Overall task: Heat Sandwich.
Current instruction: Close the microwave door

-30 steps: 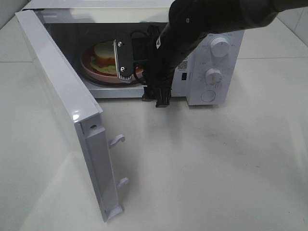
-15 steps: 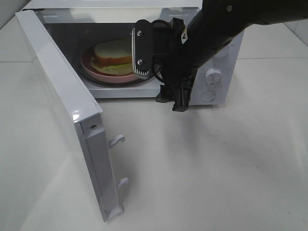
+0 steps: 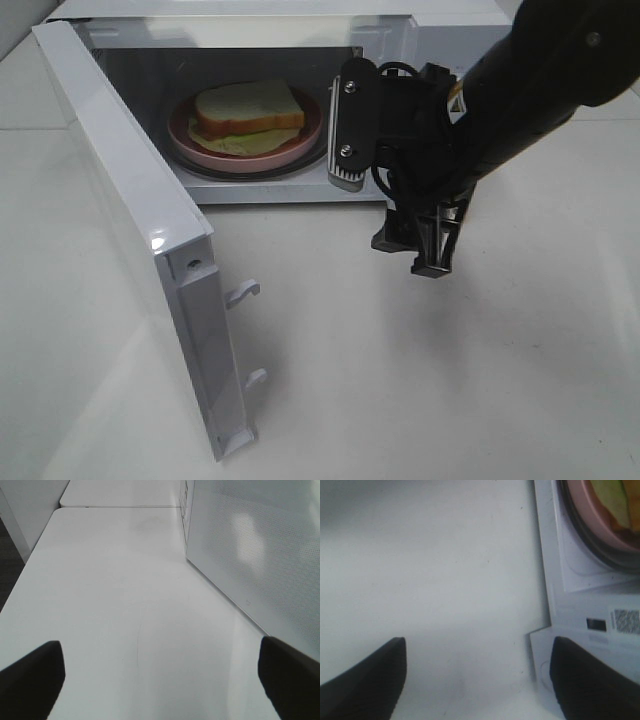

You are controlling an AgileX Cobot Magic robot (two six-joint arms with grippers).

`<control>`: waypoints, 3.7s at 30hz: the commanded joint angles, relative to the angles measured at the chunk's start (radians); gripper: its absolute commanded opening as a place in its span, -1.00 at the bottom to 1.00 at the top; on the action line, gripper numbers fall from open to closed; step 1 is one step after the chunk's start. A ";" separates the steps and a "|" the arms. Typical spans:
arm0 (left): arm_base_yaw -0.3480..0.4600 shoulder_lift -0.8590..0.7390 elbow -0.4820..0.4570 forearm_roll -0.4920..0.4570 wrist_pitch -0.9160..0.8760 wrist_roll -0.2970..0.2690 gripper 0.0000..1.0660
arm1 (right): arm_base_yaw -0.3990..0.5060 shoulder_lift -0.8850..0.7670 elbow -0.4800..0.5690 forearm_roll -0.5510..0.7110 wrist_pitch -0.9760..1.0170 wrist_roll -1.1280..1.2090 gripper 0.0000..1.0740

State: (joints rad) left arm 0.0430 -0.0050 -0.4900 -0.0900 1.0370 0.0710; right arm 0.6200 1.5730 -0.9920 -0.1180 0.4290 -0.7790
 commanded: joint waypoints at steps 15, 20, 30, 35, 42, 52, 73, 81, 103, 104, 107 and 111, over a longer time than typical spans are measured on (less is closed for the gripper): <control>0.003 -0.019 -0.003 0.000 -0.009 -0.006 0.90 | -0.001 -0.323 0.156 -0.035 0.307 0.612 0.42; 0.003 -0.019 -0.003 0.000 -0.009 -0.006 0.90 | -0.001 -0.409 0.156 -0.035 0.454 0.748 0.42; 0.003 -0.019 -0.003 0.000 -0.009 -0.006 0.90 | -0.001 -0.534 0.167 -0.031 0.688 0.786 0.42; 0.003 -0.019 -0.003 0.000 -0.009 -0.006 0.90 | -0.001 -0.659 0.231 -0.033 0.704 0.786 0.42; 0.003 -0.019 -0.003 0.000 -0.009 -0.006 0.90 | -0.002 -0.826 0.315 -0.033 0.717 0.809 0.42; 0.003 -0.019 -0.003 0.000 -0.009 -0.006 0.90 | -0.172 -1.041 0.444 -0.033 0.721 0.855 0.42; 0.003 -0.019 -0.003 0.000 -0.009 -0.006 0.90 | -0.460 -1.541 0.444 0.026 0.635 0.860 0.42; 0.003 -0.019 -0.003 0.000 -0.009 -0.006 0.90 | -0.518 -1.604 0.486 0.051 0.607 0.853 0.42; 0.003 -0.019 -0.003 0.000 -0.009 -0.006 0.90 | -0.518 -1.604 0.486 0.049 0.607 0.855 0.42; 0.003 -0.019 -0.003 0.000 -0.009 -0.006 0.90 | -0.518 -1.604 0.486 0.049 0.607 0.855 0.42; 0.003 -0.019 -0.003 0.000 -0.009 -0.006 0.90 | -0.518 -1.604 0.486 0.049 0.607 0.855 0.42; 0.003 -0.019 -0.003 0.000 -0.009 -0.006 0.90 | -0.518 -1.604 0.486 0.048 0.607 0.856 0.42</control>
State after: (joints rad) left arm 0.0430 -0.0050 -0.4900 -0.0900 1.0370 0.0710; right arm 0.1090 -0.0050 -0.5070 -0.0710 1.0420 0.0780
